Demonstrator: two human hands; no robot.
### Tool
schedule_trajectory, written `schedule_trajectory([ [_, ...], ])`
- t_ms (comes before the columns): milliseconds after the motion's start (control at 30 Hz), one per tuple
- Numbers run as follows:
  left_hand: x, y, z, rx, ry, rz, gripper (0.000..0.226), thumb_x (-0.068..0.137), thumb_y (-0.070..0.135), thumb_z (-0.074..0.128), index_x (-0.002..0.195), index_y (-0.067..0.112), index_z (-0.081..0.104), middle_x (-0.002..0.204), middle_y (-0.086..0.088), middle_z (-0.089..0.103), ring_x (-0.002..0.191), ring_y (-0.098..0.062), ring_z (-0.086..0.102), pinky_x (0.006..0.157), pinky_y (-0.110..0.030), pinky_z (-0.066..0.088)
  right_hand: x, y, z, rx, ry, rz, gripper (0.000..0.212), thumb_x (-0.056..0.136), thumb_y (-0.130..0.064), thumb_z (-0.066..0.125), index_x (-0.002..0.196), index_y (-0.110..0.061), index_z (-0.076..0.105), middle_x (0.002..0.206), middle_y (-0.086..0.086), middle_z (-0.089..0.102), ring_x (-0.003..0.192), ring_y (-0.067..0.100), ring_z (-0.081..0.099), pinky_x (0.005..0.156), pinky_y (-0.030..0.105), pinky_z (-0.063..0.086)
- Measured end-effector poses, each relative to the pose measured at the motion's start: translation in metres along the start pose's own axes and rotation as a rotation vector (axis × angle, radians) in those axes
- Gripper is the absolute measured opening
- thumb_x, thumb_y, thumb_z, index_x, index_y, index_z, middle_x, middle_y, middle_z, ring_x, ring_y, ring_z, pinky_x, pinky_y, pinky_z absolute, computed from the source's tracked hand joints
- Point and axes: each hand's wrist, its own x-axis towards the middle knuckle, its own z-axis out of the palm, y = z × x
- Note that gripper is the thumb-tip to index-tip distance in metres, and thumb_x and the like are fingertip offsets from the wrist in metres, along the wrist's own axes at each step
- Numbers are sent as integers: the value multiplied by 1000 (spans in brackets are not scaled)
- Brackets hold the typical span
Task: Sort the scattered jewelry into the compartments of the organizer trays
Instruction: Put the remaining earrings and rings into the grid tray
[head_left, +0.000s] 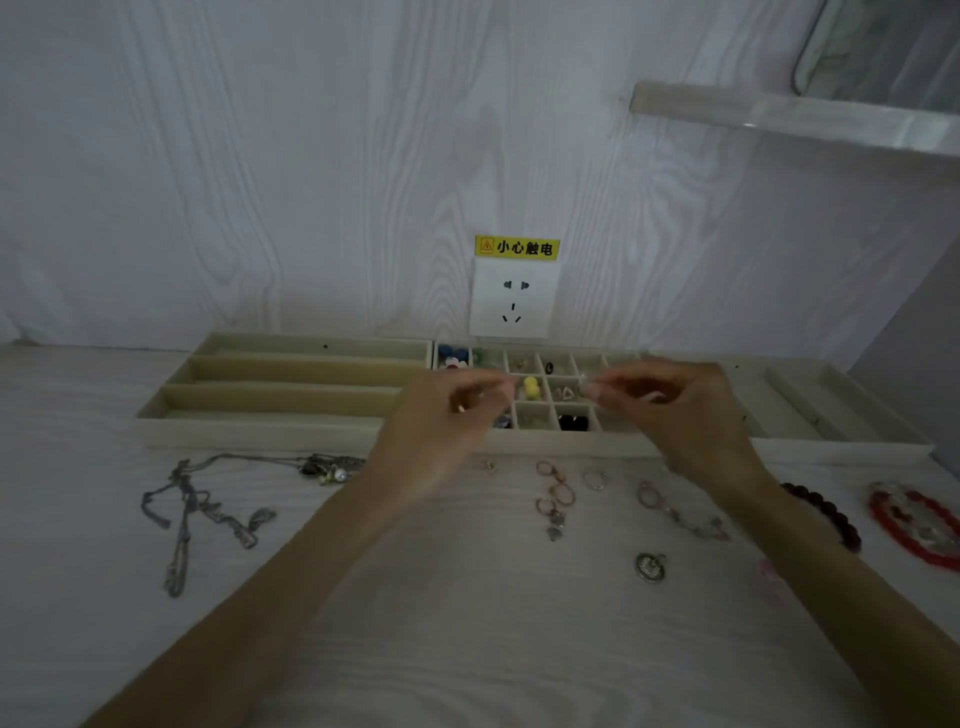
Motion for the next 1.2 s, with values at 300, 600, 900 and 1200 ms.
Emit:
schedule_trajectory([
  [300, 15, -39, -26, 593, 219, 17, 24, 90, 26, 52, 111, 24, 64, 100, 1, 62, 89, -21, 58, 73, -35, 50, 92, 37, 4, -618, -234, 31, 8, 75, -28, 76, 83, -24, 75, 71, -2, 66, 64, 8, 56, 63, 27, 44],
  [600, 15, -38, -28, 564, 229, 32, 25, 91, 25, 51, 114, 26, 63, 100, 6, 63, 90, -15, 57, 69, -27, 40, 102, 48, 23, -754, -274, 80, 10, 77, -30, 75, 85, -24, 75, 83, -4, 65, 82, 15, 60, 64, 25, 39],
  [900, 16, -37, -30, 535, 272, 51, 23, 92, 22, 51, 108, 26, 67, 98, 9, 66, 84, -9, 56, 69, -26, 44, 106, 52, 20, -735, -285, 110, 13, 77, -31, 75, 89, -26, 76, 87, -2, 70, 84, 16, 62, 68, 29, 45],
  [1200, 20, -38, -40, 521, 337, 4, 23, 94, 24, 50, 110, 28, 65, 102, 7, 65, 86, -12, 59, 68, -24, 39, 104, 52, 15, -666, -300, 116, 14, 75, -35, 76, 87, -28, 76, 81, -8, 69, 80, 9, 61, 71, 28, 47],
])
